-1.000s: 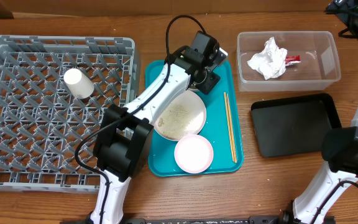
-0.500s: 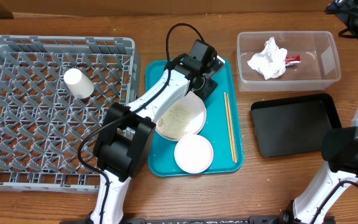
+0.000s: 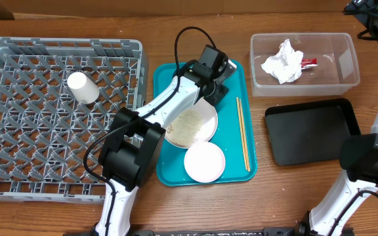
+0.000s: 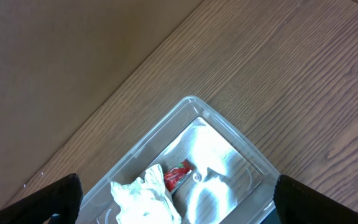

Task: Sort waste into correct bins and load items into the dishwasher
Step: 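Lower the left gripper onto the grey bowl rim and grasp it, then lift the grey bowl and carry it left over the dish rack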

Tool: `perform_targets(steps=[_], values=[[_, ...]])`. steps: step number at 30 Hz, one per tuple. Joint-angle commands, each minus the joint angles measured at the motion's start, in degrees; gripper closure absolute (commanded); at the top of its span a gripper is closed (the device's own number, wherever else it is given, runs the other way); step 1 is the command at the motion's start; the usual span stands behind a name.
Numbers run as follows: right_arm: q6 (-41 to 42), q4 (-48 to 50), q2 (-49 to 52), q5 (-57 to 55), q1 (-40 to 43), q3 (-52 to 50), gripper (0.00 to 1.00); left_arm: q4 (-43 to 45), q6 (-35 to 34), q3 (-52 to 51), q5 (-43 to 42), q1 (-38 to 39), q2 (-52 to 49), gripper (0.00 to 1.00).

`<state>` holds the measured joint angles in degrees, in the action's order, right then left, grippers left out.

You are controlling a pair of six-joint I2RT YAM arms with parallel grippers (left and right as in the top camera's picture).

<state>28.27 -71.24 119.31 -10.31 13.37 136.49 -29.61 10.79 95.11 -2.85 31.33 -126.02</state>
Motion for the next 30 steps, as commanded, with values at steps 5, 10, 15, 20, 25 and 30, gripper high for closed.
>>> perform_targets(steps=[5, 10, 15, 20, 25, 30], values=[[0.1, 0.2, -0.6, 0.0, -0.2, 0.5, 0.00, 1.0, 1.0, -0.4, 1.4, 0.1, 0.7, 0.50], [0.0, 0.2, -0.6, 0.0, -0.2, 0.5, 0.00, 1.2, 1.0, -0.4, 1.4, 0.1, 0.7, 0.64], [0.1, 0.2, -0.6, 0.0, -0.2, 0.5, 0.00, 1.4, 0.7, -0.4, 1.4, 0.1, 0.7, 0.80], [0.1, 0.2, -0.5, 0.0, -0.2, 0.5, 0.00, 1.5, -1.3, 0.5, 1.4, 0.1, 0.7, 0.95], [0.1, 0.2, -0.5, 0.0, -0.2, 0.5, 0.00, -0.1, -4.9, 3.8, 1.4, 0.1, 1.8, 0.96], [0.1, 0.2, -0.5, 0.0, -0.2, 0.5, 0.00, -2.7, -5.9, 6.9, 1.4, 0.0, 5.4, 0.96]])
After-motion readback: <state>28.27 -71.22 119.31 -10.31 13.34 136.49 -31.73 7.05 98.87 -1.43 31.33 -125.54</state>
